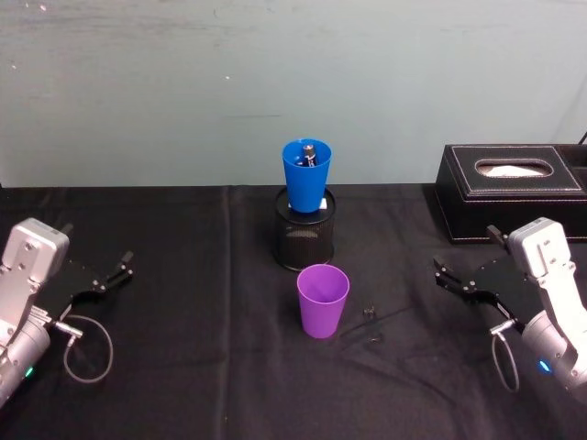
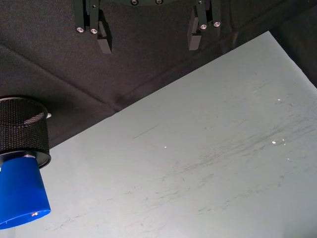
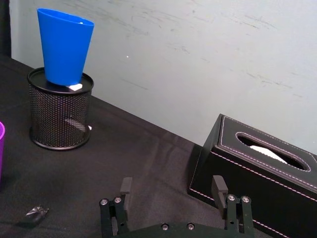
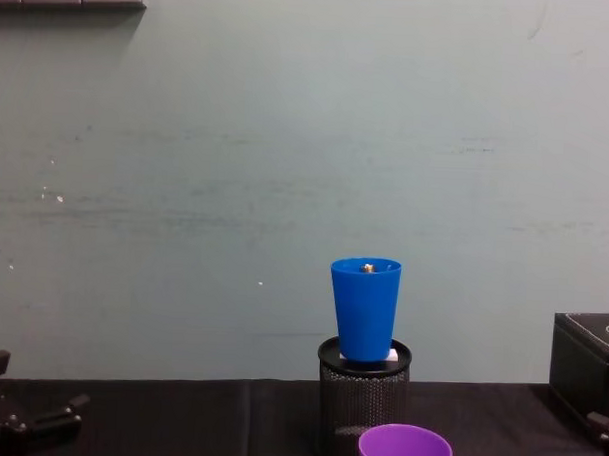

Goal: Pick up one cup with a gripper and tap it against the other cup.

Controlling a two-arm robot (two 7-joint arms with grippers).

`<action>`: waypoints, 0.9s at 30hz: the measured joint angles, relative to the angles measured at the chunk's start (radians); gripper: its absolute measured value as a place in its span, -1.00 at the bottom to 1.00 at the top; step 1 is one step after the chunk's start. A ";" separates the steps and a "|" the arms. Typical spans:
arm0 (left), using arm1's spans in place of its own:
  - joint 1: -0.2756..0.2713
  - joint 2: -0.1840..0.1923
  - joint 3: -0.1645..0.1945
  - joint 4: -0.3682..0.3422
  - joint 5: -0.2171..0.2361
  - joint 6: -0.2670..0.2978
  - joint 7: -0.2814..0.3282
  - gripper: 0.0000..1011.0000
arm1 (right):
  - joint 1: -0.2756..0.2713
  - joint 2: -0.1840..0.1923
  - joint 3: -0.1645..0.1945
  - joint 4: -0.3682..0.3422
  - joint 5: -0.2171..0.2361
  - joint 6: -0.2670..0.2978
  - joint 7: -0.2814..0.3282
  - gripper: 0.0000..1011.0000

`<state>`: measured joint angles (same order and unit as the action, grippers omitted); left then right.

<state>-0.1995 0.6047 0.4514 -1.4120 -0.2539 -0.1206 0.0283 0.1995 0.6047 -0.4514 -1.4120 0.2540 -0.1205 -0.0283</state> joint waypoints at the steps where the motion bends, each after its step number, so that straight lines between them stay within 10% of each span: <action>1: 0.000 0.000 0.000 0.000 0.000 0.000 0.000 0.98 | 0.000 0.000 0.000 0.000 0.000 0.000 0.000 0.98; 17: 0.000 0.000 0.000 0.000 0.000 0.000 0.000 0.98 | -0.044 0.015 0.037 -0.091 -0.029 -0.034 0.001 0.98; 27: 0.000 0.000 0.000 0.000 0.000 0.000 0.000 0.98 | -0.131 0.026 0.078 -0.166 0.041 -0.083 0.069 0.98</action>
<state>-0.1995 0.6047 0.4514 -1.4120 -0.2539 -0.1206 0.0283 0.0688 0.6306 -0.3734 -1.5782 0.2948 -0.2030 0.0404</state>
